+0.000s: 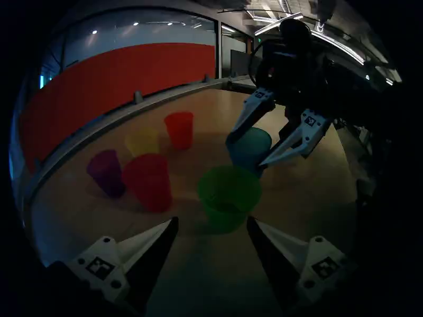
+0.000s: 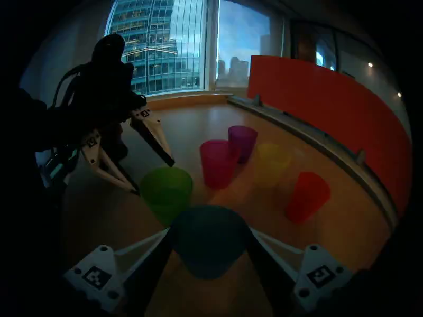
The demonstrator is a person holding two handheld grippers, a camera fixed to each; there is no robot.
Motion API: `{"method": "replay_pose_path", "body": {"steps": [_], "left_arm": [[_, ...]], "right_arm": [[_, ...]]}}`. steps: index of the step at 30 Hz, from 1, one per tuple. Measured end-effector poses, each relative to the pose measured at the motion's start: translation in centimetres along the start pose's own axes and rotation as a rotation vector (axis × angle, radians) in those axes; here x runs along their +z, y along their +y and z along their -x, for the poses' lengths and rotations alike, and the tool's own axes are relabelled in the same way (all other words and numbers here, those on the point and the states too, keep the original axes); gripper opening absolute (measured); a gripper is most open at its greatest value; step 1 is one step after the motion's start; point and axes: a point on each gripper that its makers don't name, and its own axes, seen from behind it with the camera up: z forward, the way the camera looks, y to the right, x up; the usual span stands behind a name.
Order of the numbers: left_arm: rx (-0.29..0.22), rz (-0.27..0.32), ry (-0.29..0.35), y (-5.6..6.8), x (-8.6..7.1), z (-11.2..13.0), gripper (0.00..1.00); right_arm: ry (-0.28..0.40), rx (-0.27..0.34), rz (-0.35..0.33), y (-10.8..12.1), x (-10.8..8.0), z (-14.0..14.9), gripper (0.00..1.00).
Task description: Pour water
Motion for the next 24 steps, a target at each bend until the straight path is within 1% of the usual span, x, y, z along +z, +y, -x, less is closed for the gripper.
{"method": "replay_pose_path", "body": {"steps": [3,6,18,24], "left_arm": [[-0.005,-0.004,0.005,-0.2,-0.3,-0.1,0.96],[-0.009,0.003,0.01,-0.1,-0.5,-0.2,0.96],[-0.01,0.002,0.017,0.0,-1.0,-0.4,0.96],[-0.011,0.0,0.022,0.1,-1.0,-0.7,0.96]], "right_arm": [[-0.006,0.003,-0.001,-0.2,0.1,0.5,0.93],[-0.009,0.004,0.006,-0.2,0.2,0.8,0.93],[-0.021,-0.016,0.016,-0.6,-0.4,1.5,0.94],[-0.035,-0.012,0.027,-0.5,-0.5,2.2,0.94]]}}
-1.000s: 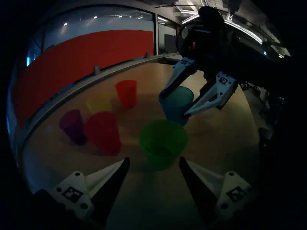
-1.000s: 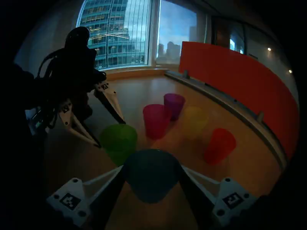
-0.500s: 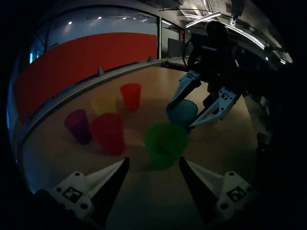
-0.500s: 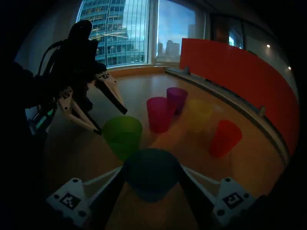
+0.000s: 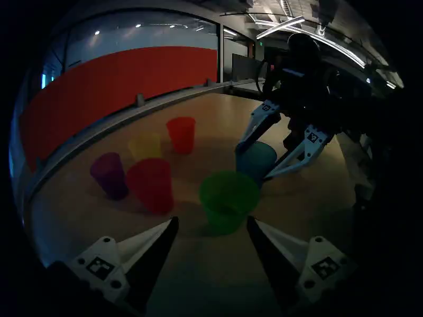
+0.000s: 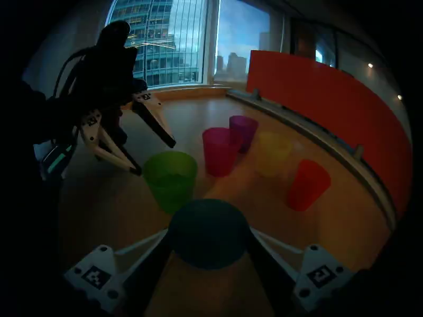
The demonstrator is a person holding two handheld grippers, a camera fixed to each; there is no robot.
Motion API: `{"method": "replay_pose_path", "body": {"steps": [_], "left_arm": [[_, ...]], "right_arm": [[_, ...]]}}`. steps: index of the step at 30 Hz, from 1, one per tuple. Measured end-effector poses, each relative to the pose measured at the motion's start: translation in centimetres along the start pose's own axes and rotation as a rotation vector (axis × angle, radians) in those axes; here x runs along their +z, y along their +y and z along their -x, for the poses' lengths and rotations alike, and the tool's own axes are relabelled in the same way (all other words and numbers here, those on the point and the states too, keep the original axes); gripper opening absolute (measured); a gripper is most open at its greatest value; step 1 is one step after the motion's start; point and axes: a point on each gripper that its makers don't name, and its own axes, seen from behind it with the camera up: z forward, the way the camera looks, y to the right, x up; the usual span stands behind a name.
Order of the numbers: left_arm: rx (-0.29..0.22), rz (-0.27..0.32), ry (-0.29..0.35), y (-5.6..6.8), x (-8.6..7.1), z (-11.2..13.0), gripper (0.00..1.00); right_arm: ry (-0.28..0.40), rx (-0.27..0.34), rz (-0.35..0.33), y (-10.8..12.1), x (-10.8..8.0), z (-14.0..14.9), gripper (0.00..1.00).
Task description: Pour water
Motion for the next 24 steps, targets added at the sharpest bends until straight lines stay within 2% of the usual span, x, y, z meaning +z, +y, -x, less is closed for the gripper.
{"method": "replay_pose_path", "body": {"steps": [6,8,18,24], "left_arm": [[0.003,0.0,0.005,0.1,-0.1,-0.3,0.96],[0.002,-0.003,0.005,0.1,-0.2,-0.3,0.96],[-0.017,-0.022,0.008,-0.4,-1.1,0.0,0.96],[-0.032,-0.044,0.018,-0.6,-1.8,0.2,0.96]], "right_arm": [[-0.002,0.0,-0.002,-0.2,0.0,0.0,0.95],[0.0,0.006,-0.001,-0.2,0.0,-0.1,1.0],[0.004,0.041,0.015,-0.1,-0.6,0.3,1.0],[0.004,0.051,0.033,-0.1,-1.7,1.1,1.0]]}}
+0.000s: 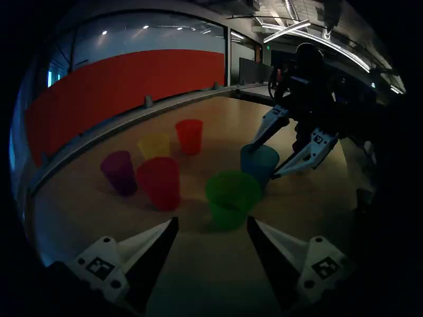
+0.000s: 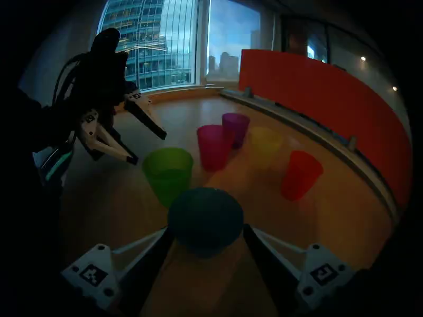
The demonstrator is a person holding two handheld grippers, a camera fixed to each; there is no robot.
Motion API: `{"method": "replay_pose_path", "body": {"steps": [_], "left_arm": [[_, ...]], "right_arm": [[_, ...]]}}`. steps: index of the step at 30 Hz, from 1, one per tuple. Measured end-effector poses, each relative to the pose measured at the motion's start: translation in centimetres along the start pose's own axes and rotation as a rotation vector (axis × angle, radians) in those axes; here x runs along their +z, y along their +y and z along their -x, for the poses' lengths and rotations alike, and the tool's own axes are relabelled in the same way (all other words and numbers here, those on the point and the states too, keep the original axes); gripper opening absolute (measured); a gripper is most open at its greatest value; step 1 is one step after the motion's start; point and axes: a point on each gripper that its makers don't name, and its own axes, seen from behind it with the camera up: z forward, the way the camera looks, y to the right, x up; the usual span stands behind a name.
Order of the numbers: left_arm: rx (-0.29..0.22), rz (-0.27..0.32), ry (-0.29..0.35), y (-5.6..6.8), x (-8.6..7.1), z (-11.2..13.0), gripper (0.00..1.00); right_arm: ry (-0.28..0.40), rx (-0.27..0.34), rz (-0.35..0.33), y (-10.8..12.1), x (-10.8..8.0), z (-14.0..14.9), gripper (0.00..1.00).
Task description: Pour water
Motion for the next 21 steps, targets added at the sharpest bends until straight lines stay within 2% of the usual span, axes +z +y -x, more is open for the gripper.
{"method": "replay_pose_path", "body": {"steps": [12,21], "left_arm": [[-0.039,-0.051,0.023,-0.6,-1.1,0.3,0.96],[-0.08,-0.118,0.062,-1.6,-2.1,-0.4,0.96]], "right_arm": [[-0.005,0.012,0.053,0.4,-2.5,1.8,1.0],[0.016,0.033,0.106,0.9,-4.6,2.2,1.0]]}}
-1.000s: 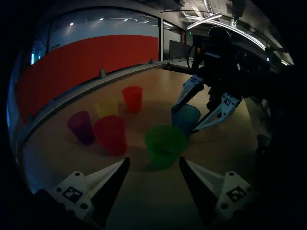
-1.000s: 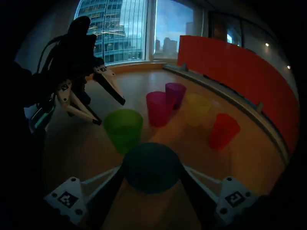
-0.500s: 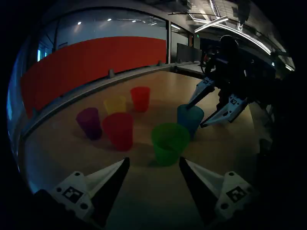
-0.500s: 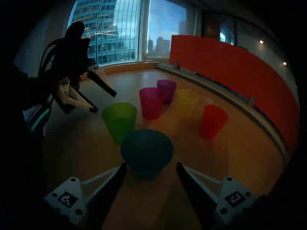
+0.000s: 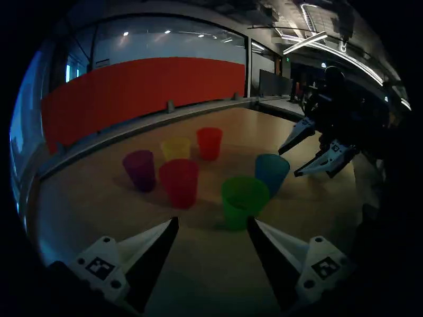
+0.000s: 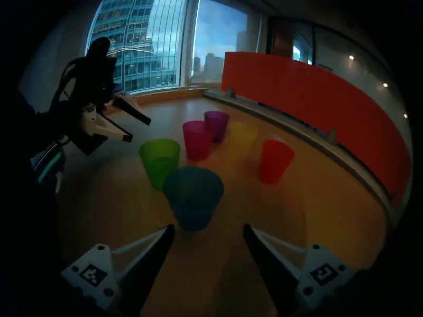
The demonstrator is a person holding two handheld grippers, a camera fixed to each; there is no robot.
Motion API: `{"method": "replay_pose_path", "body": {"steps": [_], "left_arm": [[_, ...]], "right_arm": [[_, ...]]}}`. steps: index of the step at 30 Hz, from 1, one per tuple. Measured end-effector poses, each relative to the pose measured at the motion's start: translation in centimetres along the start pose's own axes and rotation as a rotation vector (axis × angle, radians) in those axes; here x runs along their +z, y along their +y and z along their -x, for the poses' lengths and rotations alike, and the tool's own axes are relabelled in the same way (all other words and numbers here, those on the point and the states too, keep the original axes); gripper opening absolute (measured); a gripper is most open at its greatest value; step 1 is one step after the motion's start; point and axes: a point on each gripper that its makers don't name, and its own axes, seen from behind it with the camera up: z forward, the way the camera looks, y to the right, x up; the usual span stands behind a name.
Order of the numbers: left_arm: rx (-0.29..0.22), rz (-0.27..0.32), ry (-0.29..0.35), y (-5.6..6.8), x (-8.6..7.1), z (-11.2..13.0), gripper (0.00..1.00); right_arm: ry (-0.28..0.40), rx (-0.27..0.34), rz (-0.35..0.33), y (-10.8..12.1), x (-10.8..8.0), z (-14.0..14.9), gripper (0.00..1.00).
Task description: Pour water
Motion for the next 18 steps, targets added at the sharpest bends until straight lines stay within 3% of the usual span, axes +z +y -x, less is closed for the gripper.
{"method": "replay_pose_path", "body": {"steps": [9,18], "left_arm": [[0.019,-0.08,0.025,-1.0,-0.9,-0.4,0.96],[0.015,-0.221,0.105,-3.9,-2.5,-2.4,0.96]], "right_arm": [[0.047,0.039,0.067,1.3,-1.7,-0.7,1.0],[0.134,0.101,0.18,3.9,-3.5,-2.6,1.0]]}}
